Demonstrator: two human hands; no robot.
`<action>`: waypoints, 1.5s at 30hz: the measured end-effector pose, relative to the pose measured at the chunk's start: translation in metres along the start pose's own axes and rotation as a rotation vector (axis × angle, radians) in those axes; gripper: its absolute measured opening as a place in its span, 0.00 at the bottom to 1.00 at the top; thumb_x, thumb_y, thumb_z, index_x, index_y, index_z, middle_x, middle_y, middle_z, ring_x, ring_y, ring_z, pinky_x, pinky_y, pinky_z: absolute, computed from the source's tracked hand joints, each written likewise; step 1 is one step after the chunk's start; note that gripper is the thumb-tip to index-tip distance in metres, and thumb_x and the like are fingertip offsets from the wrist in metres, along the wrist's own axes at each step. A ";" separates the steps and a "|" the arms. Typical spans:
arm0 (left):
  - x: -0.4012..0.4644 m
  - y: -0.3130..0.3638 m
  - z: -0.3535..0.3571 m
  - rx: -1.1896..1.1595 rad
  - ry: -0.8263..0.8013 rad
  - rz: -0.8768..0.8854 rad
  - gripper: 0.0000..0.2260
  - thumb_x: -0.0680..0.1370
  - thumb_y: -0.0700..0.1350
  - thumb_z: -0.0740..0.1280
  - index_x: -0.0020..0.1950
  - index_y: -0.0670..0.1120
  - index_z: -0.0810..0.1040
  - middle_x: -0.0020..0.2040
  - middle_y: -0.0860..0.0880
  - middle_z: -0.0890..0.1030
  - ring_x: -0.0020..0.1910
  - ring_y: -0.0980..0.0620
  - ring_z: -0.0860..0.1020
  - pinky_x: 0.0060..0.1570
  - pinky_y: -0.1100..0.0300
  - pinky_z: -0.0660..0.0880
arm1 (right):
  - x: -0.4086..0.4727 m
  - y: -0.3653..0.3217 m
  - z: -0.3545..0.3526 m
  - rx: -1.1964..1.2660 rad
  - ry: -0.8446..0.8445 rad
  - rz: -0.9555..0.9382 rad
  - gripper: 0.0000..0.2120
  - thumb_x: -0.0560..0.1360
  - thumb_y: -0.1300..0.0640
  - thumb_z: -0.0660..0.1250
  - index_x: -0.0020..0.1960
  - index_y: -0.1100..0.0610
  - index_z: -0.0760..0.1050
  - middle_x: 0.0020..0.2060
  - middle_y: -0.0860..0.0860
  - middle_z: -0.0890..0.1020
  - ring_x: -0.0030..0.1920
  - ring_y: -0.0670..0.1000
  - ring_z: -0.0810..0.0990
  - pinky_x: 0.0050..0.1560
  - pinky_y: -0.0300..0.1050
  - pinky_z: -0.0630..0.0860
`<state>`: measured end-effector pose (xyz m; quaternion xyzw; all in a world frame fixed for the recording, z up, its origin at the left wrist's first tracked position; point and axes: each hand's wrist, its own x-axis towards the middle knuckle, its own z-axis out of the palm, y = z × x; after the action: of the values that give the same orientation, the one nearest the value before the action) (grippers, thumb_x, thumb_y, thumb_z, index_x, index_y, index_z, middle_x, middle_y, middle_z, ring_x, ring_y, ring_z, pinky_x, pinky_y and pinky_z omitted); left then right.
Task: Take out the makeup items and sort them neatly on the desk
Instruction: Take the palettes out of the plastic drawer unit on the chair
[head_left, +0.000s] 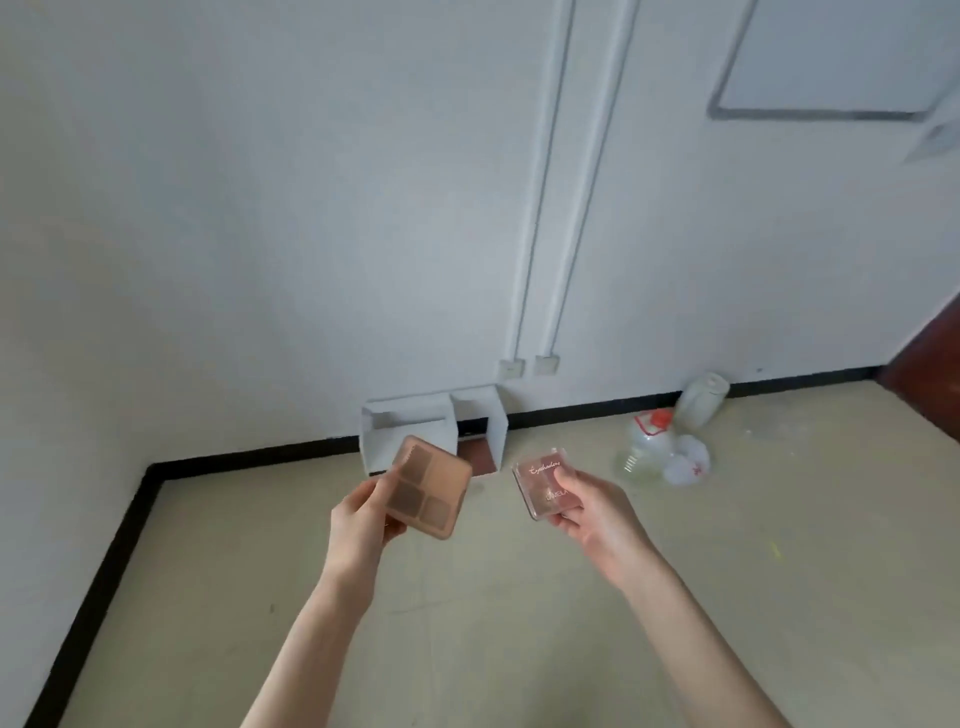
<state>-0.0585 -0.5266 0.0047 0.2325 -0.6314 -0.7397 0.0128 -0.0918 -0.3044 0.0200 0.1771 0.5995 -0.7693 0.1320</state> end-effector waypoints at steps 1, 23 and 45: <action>0.004 0.002 0.031 0.010 -0.062 -0.003 0.11 0.77 0.49 0.66 0.43 0.43 0.80 0.35 0.50 0.79 0.35 0.55 0.76 0.39 0.63 0.73 | 0.004 -0.011 -0.026 0.023 0.041 -0.020 0.06 0.77 0.61 0.63 0.45 0.58 0.78 0.38 0.53 0.82 0.40 0.52 0.80 0.43 0.43 0.74; 0.090 -0.028 0.616 0.280 -0.991 -0.164 0.07 0.77 0.46 0.66 0.44 0.44 0.80 0.39 0.47 0.80 0.39 0.51 0.76 0.42 0.60 0.75 | 0.075 -0.149 -0.448 0.422 0.895 -0.218 0.06 0.76 0.61 0.64 0.46 0.61 0.79 0.38 0.54 0.81 0.38 0.49 0.78 0.41 0.40 0.75; -0.016 -0.125 1.058 0.433 -1.337 -0.294 0.07 0.79 0.43 0.63 0.49 0.41 0.78 0.44 0.44 0.80 0.42 0.49 0.79 0.41 0.60 0.77 | 0.099 -0.229 -0.820 0.684 1.218 -0.277 0.06 0.76 0.63 0.63 0.45 0.60 0.79 0.37 0.54 0.81 0.41 0.51 0.78 0.45 0.40 0.75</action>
<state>-0.3906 0.4858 -0.0075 -0.1903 -0.5987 -0.5761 -0.5230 -0.1825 0.5475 -0.0011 0.5294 0.3087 -0.6882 -0.3883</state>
